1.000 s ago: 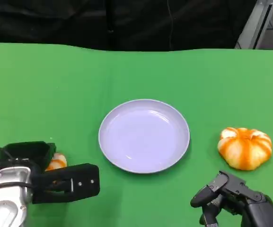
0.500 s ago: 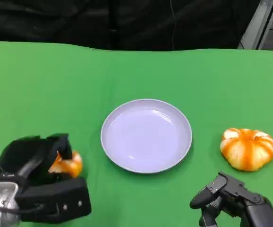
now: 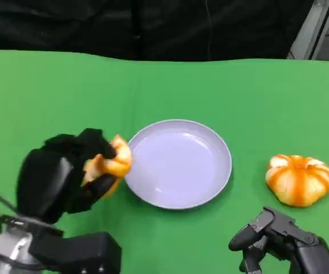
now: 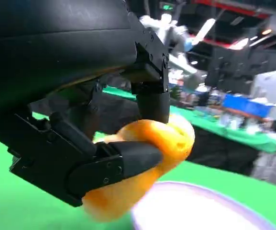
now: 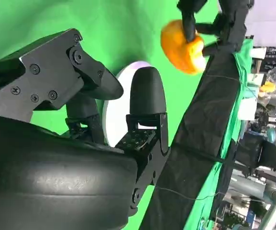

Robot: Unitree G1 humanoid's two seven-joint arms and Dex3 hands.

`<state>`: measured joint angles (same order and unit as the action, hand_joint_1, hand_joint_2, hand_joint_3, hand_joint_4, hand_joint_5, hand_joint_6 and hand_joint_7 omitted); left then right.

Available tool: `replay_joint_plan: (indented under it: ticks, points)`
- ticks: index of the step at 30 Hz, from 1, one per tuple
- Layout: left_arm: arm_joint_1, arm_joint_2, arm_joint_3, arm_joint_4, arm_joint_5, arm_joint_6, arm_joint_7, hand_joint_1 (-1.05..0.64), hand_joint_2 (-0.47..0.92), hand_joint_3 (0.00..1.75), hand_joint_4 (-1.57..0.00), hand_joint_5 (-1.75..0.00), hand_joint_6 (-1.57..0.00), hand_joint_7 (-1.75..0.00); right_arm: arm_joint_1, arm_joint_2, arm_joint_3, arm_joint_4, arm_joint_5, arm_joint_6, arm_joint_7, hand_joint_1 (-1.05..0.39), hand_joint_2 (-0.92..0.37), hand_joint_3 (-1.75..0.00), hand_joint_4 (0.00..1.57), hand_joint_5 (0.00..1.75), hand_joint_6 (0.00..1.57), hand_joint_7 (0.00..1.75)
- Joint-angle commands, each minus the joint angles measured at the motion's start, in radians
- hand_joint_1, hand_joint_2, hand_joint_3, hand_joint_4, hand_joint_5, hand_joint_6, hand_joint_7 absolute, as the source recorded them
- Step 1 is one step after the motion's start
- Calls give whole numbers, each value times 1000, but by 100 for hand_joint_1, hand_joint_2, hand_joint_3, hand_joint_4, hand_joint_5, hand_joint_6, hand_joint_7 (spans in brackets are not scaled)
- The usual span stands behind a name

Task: Grasp the bread from the table and place it into the plate.

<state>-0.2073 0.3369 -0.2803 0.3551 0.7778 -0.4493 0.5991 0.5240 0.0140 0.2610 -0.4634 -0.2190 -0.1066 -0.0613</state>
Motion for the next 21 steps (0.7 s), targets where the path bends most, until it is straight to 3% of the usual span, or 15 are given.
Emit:
replay_joint_plan:
  ticks: [1, 5, 9, 13, 21]
  points:
    - [-27, 5, -1, 5, 0, -17, 9, -17, 39, 132, -90, -175, -67, -175, 4, -9, -7, -10, 6, 0, 2, -2, -52, -115, 62, 162, 70, 131]
    - [-123, -65, -56, 44, 24, 8, -17, -18, 37, 132, -93, -175, -70, -175, 7, -10, -8, -21, 2, 13, 4, -2, -52, -115, 63, 162, 70, 131]
    - [-140, -72, -68, 58, 26, 13, -13, -18, 37, 132, -94, -175, -71, -175, 7, -11, -8, -24, 2, 17, 4, -2, -52, -116, 63, 161, 70, 131]
    - [-275, -184, -140, 173, 23, 33, -58, -21, 35, 133, -93, -175, -73, -175, 16, -5, 4, -22, -4, 3, -6, -3, -51, -116, 63, 161, 71, 131]
    - [-338, -224, -185, 237, 21, 71, -99, -22, 37, 123, -92, -175, -71, -175, 23, -2, 18, -38, -7, 20, -7, -3, -52, -117, 62, 163, 69, 131]
